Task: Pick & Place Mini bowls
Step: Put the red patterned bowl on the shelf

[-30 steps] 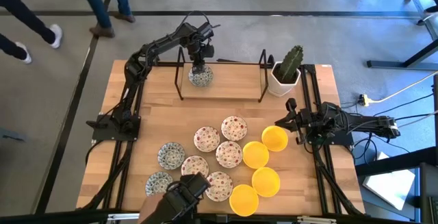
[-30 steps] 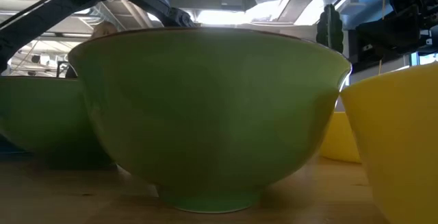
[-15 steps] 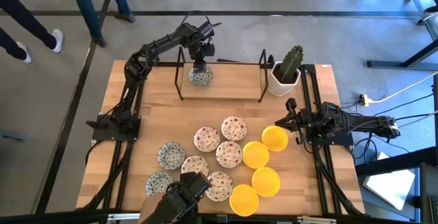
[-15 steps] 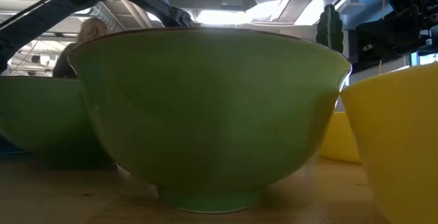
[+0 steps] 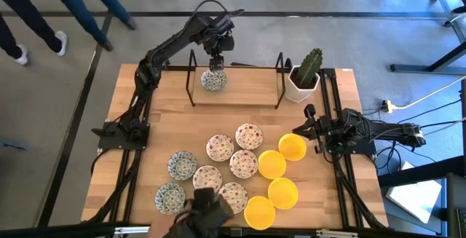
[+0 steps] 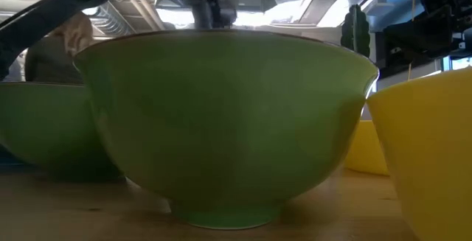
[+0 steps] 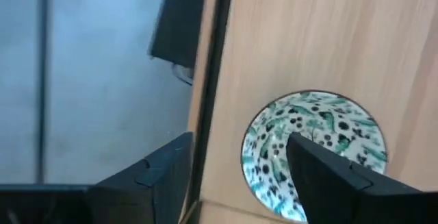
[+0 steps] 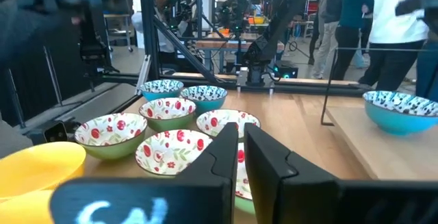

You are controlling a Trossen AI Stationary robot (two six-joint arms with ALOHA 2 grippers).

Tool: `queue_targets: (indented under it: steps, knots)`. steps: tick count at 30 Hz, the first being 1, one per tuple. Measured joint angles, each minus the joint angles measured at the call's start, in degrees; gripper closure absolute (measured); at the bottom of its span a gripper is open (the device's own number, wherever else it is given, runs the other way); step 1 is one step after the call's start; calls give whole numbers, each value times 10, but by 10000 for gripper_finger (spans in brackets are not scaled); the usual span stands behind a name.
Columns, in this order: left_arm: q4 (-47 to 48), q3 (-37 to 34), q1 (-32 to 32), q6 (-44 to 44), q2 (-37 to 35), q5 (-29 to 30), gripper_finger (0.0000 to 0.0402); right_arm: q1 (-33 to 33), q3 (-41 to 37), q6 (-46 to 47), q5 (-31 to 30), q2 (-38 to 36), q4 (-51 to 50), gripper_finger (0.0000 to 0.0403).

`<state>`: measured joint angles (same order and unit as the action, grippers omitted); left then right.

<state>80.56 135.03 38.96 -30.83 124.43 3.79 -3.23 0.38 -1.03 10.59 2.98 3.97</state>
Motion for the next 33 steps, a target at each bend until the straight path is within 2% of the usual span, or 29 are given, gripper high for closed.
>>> queue_targets:
  steps: [3, 6, 10, 15, 19, 23, 25, 27, 29, 33]
  knots:
    - [10, -28, -30, -11, -46, 54, 190, 0, 0, -9, 0, 0, 0, 374]
    - [20, -29, -57, -5, -88, 66, 223, 0, 0, -8, 0, 0, 0, 374]
    - [34, -29, -102, 13, -147, 69, 284, 0, 0, -7, 0, 0, 0, 374]
    - [92, -35, -179, 56, -210, 135, 380, 0, 0, -7, 0, 0, 0, 374]
    - [91, -99, -247, 114, -277, 205, 395, 0, 0, -5, 0, 0, 0, 374]
    - [77, -224, -313, 184, -354, 273, 400, 0, 0, -5, 0, 0, -3, 374]
    - [32, -315, -341, 189, -406, 297, 399, 0, 0, -5, 0, 0, -5, 374]
    - [-51, -417, -361, 162, -470, 294, 399, 0, 0, -5, 0, 0, -8, 374]
    - [-168, -527, -376, 110, -538, 258, 400, 0, 0, -7, 0, 0, -8, 374]
    - [-446, -736, -386, 26, -677, 124, 399, 0, 0, -8, 0, 0, -7, 374]
